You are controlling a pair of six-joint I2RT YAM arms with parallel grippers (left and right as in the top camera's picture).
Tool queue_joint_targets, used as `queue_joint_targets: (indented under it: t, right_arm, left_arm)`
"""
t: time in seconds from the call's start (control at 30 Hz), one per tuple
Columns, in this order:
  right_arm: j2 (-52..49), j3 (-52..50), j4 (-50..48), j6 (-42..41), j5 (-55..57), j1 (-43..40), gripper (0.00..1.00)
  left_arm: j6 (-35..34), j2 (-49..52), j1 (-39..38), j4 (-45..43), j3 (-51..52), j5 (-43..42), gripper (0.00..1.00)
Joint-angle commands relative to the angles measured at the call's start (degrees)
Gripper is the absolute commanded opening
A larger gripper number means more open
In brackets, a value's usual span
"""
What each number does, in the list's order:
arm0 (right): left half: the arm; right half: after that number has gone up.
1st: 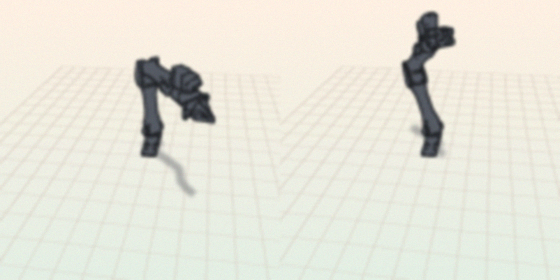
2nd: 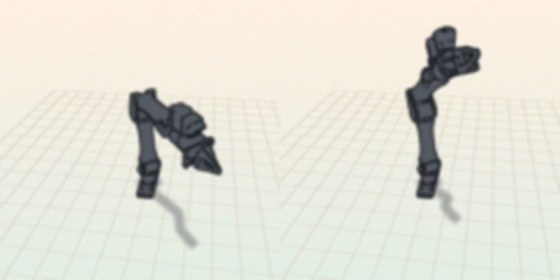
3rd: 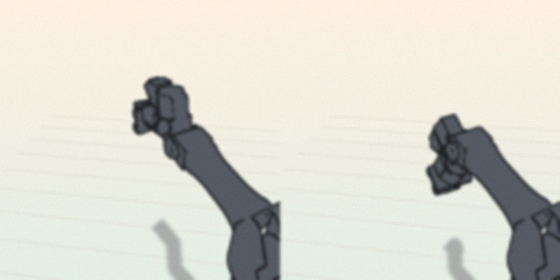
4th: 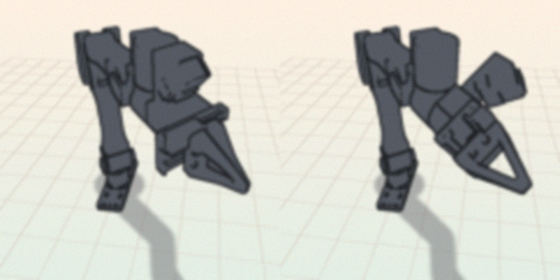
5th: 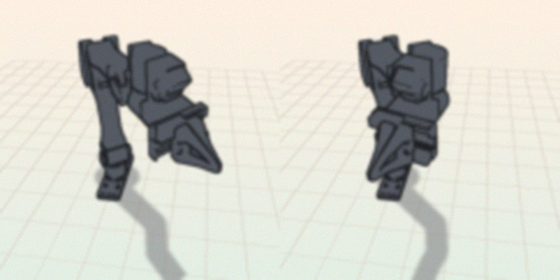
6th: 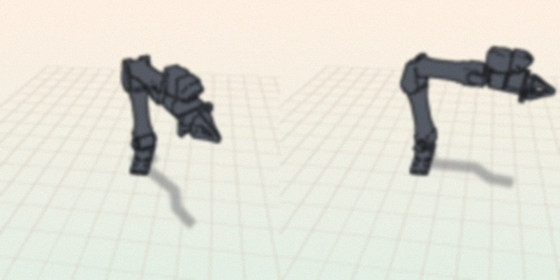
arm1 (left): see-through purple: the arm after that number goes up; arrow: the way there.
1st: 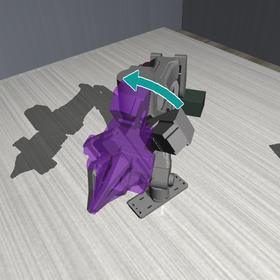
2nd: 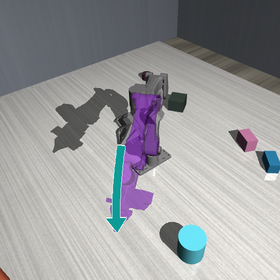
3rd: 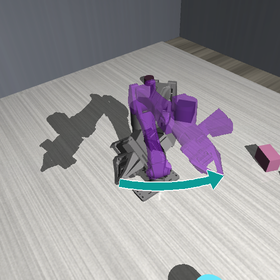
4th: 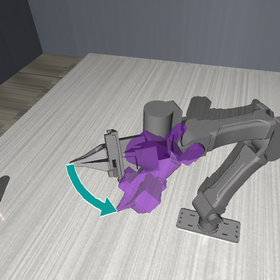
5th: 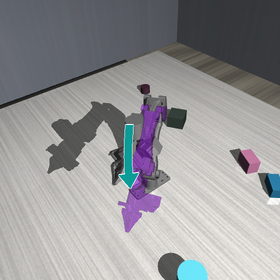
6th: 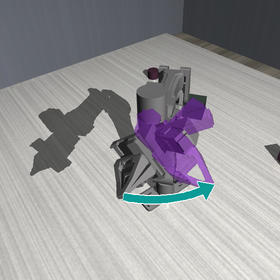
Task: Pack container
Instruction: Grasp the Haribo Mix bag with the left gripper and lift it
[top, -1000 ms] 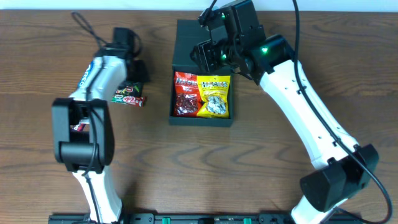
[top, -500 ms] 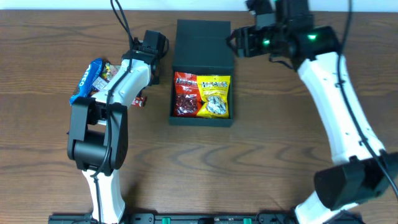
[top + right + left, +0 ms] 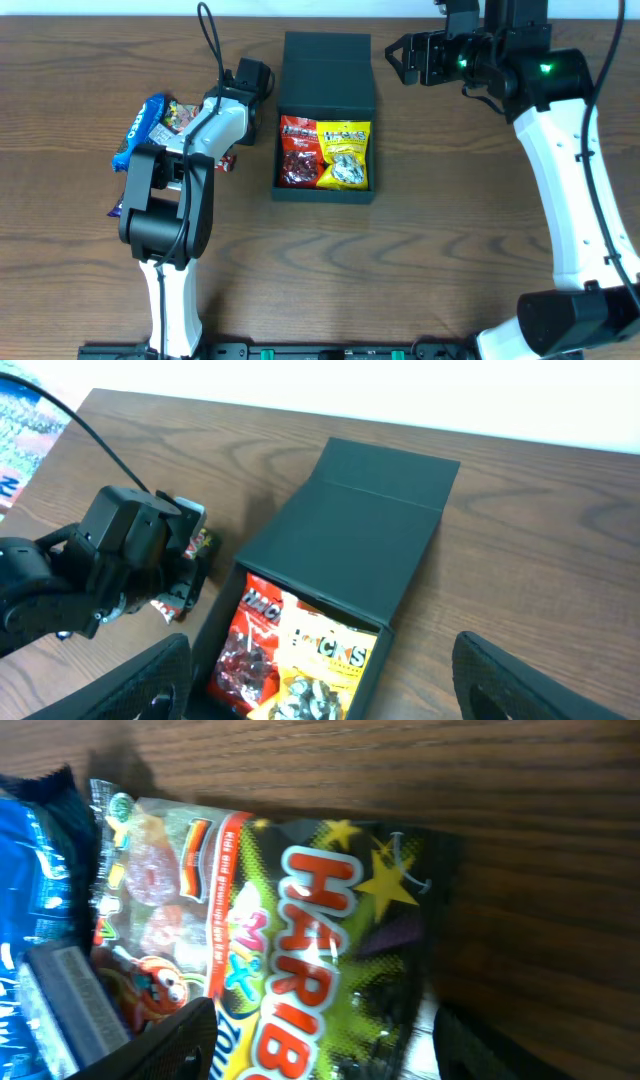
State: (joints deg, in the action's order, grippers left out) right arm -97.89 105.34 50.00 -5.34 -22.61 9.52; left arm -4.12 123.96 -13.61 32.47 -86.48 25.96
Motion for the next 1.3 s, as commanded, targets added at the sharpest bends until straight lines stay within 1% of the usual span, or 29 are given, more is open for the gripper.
queue_joint_targets:
  t: [0.0, 0.17, 0.23, 0.27, 0.3, 0.4, 0.43, 0.47, 0.53, 0.7, 0.8, 0.9, 1.07, 1.17, 1.27]
  right_arm:
    - [0.7, 0.0, 0.2, 1.4, -0.8, -0.6, 0.84]
    - [0.7, 0.0, 0.2, 1.6, -0.8, -0.6, 0.85]
    - [0.7, 0.0, 0.2, 1.6, -0.8, -0.6, 0.85]
    - [0.7, 0.0, 0.2, 1.6, -0.8, -0.6, 0.85]
    - [0.7, 0.0, 0.3, 1.6, -0.8, -0.6, 0.85]
    - [0.7, 0.0, 0.5, 1.6, -0.8, -0.6, 0.85]
    - [0.7, 0.0, 0.5, 1.6, -0.8, -0.6, 0.85]
    - [0.7, 0.0, 0.7, 1.6, -0.8, -0.6, 0.85]
    - [0.7, 0.0, 1.0, 1.6, -0.8, -0.5, 0.85]
    - [0.7, 0.0, 1.3, 1.6, -0.8, -0.5, 0.83]
    - [0.7, 0.0, 1.2, 1.6, -0.8, -0.5, 0.82]
    - [0.7, 0.0, 1.2, 1.6, -0.8, -0.5, 0.81]
    - [0.8, 0.0, 1.2, 1.6, -0.8, -0.6, 0.80]
    - [0.8, 0.0, 1.3, 1.6, -0.8, -0.6, 0.79]
    - [0.8, 0.0, 1.6, 1.6, -0.8, -0.6, 0.79]
  left_arm:
    - [1.2, 1.4, 0.3, -0.5, 0.3, 4.3, 0.71]
    - [2.4, 3.0, 1.6, 0.2, 0.3, 4.3, 0.69]
    - [4.1, 4.0, 1.6, 0.3, 0.3, 5.1, 0.69]
    - [4.5, 4.5, 1.6, 0.2, 0.3, 6.0, 0.66]
    - [4.6, 5.0, 1.6, 0.3, 0.3, 6.2, 0.61]
    - [4.9, 6.6, 1.7, 0.7, 0.3, 6.0, 0.38]
    - [4.8, 7.0, 1.7, 0.9, 0.3, 6.0, 0.34]
    - [4.8, 7.3, 1.7, 1.2, 0.3, 6.0, 0.23]
    - [4.8, 7.6, 1.7, 1.6, 0.3, 6.0, 0.06]
    - [4.8, 7.3, 1.4, 2.5, -0.5, 6.0, 0.06]
    - [1.9, 6.2, 0.6, 5.9, -4.2, 5.7, 0.06]
    - [-0.8, 4.5, -0.3, 9.9, -9.0, 2.7, 0.06]
    - [-9.7, -0.1, -1.8, 18.0, -20.4, -2.0, 0.06]
    - [-15.1, -3.1, -1.8, 20.9, -26.0, -6.8, 0.06]
    - [-18.9, -6.0, -1.5, 22.0, -29.4, -11.3, 0.06]
